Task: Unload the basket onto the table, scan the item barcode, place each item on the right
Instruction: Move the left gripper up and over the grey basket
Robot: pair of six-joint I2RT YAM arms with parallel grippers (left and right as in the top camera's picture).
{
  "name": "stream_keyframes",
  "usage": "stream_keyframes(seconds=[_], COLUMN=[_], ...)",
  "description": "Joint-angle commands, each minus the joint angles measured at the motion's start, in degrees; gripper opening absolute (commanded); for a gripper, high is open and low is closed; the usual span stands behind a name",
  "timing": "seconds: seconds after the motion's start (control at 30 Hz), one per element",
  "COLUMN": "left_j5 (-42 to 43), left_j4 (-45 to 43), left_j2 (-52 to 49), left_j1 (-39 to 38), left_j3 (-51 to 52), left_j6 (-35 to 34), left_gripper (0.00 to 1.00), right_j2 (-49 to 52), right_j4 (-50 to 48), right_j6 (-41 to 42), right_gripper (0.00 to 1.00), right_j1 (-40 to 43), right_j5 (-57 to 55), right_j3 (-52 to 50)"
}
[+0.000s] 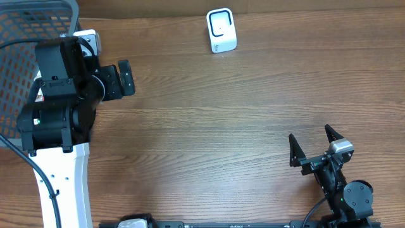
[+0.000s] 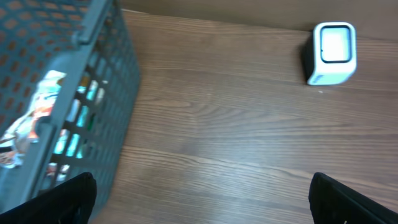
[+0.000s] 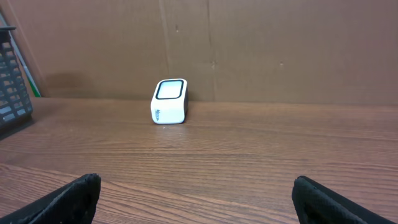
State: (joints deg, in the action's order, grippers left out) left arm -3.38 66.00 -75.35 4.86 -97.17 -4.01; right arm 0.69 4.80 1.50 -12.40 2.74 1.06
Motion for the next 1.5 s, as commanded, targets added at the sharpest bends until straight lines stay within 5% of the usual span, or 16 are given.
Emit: stream_keyframes(seconds=[0.0,1.47], left_j5=[-5.55,-6.25], left_j4=[-0.17,-6.51], left_j2=[-0.20,-1.62], left_j1=[-0.33,-0.33], left_j3=[-1.64,-1.62], left_j6=[1.29,5.73], left_gripper=[1.00,1.00], right_j2=[-0.52,-0.52], right_j4=[-0.15,-0.15], right_j6=[0.24,0.24], right_gripper=[1.00,1.00], right_j1=[0.22,0.22], right_j5=[-0.09,-0.09], right_j3=[-0.59,-0.59])
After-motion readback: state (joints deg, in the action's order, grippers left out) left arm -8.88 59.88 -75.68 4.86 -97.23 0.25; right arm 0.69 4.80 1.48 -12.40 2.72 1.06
